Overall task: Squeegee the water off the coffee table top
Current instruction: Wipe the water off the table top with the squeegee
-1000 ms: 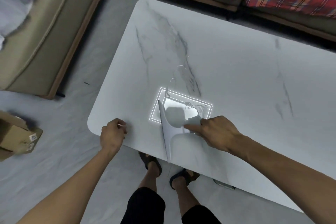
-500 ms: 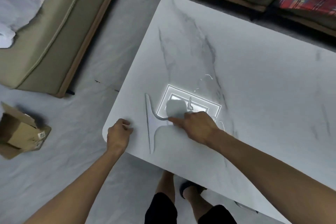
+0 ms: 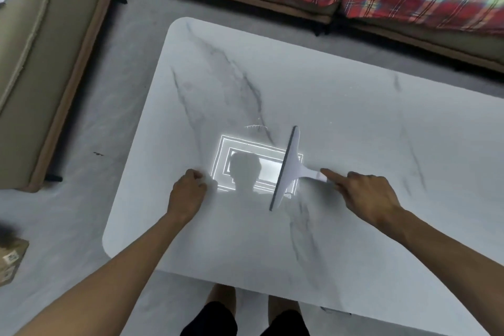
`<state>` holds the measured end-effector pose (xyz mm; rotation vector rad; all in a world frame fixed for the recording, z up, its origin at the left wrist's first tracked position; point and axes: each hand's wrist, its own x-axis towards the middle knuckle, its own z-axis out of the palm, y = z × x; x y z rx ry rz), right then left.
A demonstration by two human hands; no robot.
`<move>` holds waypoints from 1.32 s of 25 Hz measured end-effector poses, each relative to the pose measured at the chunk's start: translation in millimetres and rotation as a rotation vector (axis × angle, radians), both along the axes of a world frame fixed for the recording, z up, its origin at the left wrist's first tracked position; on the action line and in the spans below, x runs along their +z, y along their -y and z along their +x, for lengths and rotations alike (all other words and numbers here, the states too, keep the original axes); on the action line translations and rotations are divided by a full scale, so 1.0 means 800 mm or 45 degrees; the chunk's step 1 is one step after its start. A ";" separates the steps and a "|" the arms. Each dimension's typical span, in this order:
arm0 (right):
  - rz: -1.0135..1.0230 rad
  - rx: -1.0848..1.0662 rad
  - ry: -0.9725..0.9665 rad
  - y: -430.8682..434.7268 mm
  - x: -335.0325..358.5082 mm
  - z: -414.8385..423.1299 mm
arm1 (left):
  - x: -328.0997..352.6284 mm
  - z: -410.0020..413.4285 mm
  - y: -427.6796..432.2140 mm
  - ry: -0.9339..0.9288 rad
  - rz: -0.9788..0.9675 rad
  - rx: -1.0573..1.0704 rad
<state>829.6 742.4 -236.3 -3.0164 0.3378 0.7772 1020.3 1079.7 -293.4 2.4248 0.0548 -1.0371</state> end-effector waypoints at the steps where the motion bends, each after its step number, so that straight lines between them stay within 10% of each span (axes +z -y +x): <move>1: -0.038 -0.009 -0.009 0.015 0.010 -0.013 | 0.002 -0.003 0.012 -0.005 0.002 -0.009; 17: 0.404 -0.523 0.257 0.129 -0.029 0.339 | -0.032 -0.002 0.167 0.115 0.142 0.036; 28: 0.273 -0.403 -0.185 0.124 0.034 0.073 | -0.023 0.021 0.186 -0.186 0.253 -0.055; 33: 0.372 -0.557 0.024 0.141 0.046 0.120 | -0.027 0.028 0.182 -0.231 0.250 -0.104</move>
